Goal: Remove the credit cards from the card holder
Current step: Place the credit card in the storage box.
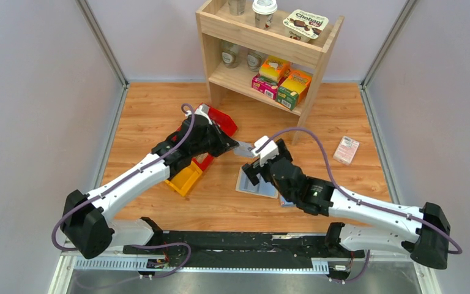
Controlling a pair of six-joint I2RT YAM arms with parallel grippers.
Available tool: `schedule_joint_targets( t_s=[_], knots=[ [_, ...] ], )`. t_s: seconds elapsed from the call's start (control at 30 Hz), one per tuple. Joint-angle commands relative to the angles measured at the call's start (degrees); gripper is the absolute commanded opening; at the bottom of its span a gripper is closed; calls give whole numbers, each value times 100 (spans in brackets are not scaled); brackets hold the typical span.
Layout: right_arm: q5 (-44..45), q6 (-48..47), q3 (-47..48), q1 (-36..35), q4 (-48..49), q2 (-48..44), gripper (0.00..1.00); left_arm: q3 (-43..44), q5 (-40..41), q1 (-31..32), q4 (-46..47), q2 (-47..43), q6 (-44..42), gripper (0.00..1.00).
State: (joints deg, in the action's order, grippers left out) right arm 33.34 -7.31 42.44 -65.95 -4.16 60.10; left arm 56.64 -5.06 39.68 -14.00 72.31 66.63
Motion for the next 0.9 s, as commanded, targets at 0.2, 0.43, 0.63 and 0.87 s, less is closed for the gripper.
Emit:
schedule_joint_targets(
  t_s=[0.2, 0.43, 0.63, 0.87],
  knots=[
    [-1705, 2830, 362, 2515, -2097, -297, 100, -180, 638, -698, 511, -244, -1143, 0],
    [-3159, 3044, -77, 3747, -2141, -586, 100, 57, 989, -1269, 478, 194, -1653, 0],
    [-2788, 3086, -288, 3853, -1773, -1166, 100, 330, 1218, -1727, 687, 871, -1671, 0],
    [-2273, 3288, -139, 4117, -2026, -1211, 100, 838, 1726, -1946, 943, 1968, -1539, 0]
  ],
)
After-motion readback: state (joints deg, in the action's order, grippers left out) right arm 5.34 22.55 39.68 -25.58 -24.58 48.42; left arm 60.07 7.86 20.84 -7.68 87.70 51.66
